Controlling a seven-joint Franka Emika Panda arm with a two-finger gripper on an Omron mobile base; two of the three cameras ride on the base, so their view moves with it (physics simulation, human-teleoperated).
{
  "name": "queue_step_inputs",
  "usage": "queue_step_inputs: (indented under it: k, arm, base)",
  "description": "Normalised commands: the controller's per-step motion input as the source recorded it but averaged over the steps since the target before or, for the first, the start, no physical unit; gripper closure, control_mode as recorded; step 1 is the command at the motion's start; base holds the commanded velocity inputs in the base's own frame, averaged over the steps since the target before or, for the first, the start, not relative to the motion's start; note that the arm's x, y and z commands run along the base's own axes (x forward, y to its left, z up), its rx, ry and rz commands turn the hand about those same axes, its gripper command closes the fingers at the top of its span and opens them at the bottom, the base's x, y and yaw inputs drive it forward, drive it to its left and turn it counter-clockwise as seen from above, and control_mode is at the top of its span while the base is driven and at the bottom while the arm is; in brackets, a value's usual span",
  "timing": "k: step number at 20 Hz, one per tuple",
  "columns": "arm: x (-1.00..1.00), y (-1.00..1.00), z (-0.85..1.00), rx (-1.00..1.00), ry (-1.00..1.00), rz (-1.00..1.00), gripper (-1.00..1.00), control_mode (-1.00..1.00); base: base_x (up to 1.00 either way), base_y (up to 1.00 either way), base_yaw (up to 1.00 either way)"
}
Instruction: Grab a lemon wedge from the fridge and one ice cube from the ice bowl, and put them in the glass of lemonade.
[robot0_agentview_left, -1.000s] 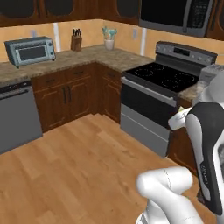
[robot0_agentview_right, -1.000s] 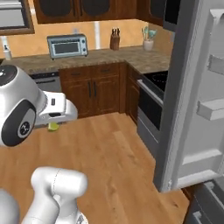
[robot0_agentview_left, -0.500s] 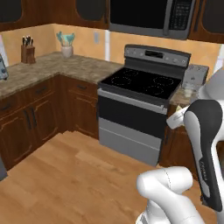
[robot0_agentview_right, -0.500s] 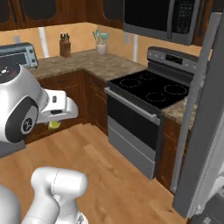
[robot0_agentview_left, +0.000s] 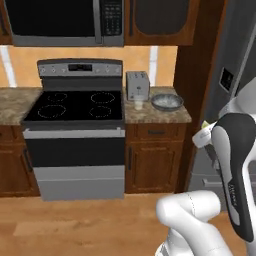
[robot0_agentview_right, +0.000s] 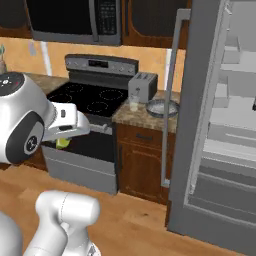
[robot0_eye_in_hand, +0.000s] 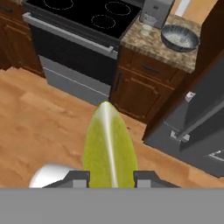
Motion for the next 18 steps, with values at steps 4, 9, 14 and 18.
queue_step_inputs:
  k: [4,9,14,18]
  arm:
    - [0.0,0.0,0.0,0.0,0.0,0.0,1.0,1.0]
    - [0.0,0.0,0.0,0.0,0.0,0.0,1.0,1.0]
    - [0.0,0.0,0.0,0.0,0.0,0.0,1.0,1.0]
    - [0.0,0.0,0.0,0.0,0.0,0.0,1.0,1.0]
  base:
    - [0.97,0.87,-0.64]
    - [0.78,1.0,-0.42]
    - [0.76,0.43,-0.33]
    - [0.78,0.13,-0.21]
